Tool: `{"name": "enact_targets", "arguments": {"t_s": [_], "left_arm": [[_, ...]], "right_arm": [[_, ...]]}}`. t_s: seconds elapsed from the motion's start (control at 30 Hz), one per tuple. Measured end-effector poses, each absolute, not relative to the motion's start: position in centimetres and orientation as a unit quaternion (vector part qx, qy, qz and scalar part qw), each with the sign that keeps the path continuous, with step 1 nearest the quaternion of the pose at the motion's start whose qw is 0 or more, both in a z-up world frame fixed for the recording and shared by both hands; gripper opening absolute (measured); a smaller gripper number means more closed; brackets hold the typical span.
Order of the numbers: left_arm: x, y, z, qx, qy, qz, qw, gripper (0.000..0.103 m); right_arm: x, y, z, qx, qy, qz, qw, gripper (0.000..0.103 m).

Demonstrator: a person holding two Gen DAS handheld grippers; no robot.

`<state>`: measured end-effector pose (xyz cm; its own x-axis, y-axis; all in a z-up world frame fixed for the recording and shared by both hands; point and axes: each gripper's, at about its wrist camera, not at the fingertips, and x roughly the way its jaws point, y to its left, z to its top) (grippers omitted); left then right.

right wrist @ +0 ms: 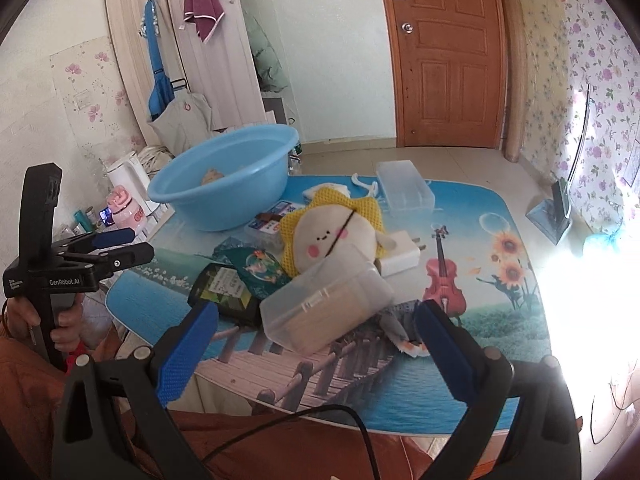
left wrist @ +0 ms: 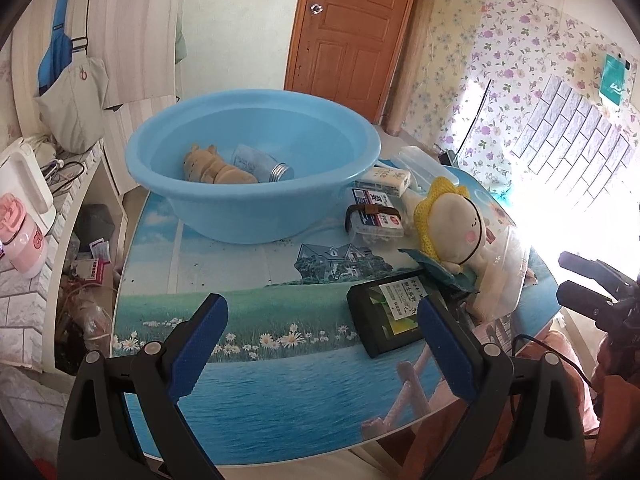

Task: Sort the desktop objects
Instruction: 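Withdraw both grippers from the basin back over the table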

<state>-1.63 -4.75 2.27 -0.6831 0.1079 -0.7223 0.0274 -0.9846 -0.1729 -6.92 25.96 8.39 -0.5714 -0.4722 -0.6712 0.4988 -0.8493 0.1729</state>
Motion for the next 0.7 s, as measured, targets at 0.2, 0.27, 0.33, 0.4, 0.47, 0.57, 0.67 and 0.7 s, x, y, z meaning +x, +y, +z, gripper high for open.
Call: {"name": "enact_targets", "arguments": {"t_s": [0.2,0.27,0.33,0.4,0.47,0.57,0.67,0.7], "left_arm": [[-1.4,-4.8,2.4,-0.379,-0.066,0.923,0.002,0.096],[-1.5,-4.8,2.4,-0.377,-0.068,0.924,-0.001,0.096],[-1.5,-4.7,2.3,-0.377,-0.067,0.924,-0.002,0.096],[-1.7,-4.6,2.3,-0.379,-0.066,0.923,0.002,0.096],[-1.7,-4.5,2.2,-0.381,-0.070,0.922,0.009,0.096],[-1.6,-4.5,1.9,-0.385,-0.078,0.919,0.016,0.096],[-1.5,-4.5,1.4,-0.389,-0.088,0.917,0.019,0.096],[-1.6,-4.5,1.3,-0.391,-0.090,0.916,0.019,0.096]], "right_arm": [[-7.7,25.4,7.1,0.382,0.013,-0.886,0.263,0.101],[-8.0,25.4,7.0,0.383,0.012,-0.886,0.260,0.101],[-8.3,25.5,6.9,0.387,0.006,-0.885,0.259,0.101],[-8.4,25.6,6.7,0.391,0.002,-0.884,0.256,0.101],[-8.7,25.7,6.6,0.397,0.002,-0.884,0.248,0.098],[-9.0,26.0,6.0,0.410,-0.001,-0.880,0.238,0.092],[-8.9,26.4,5.6,0.415,-0.005,-0.880,0.230,0.092],[-8.9,26.6,5.6,0.415,-0.006,-0.880,0.230,0.092]]}}
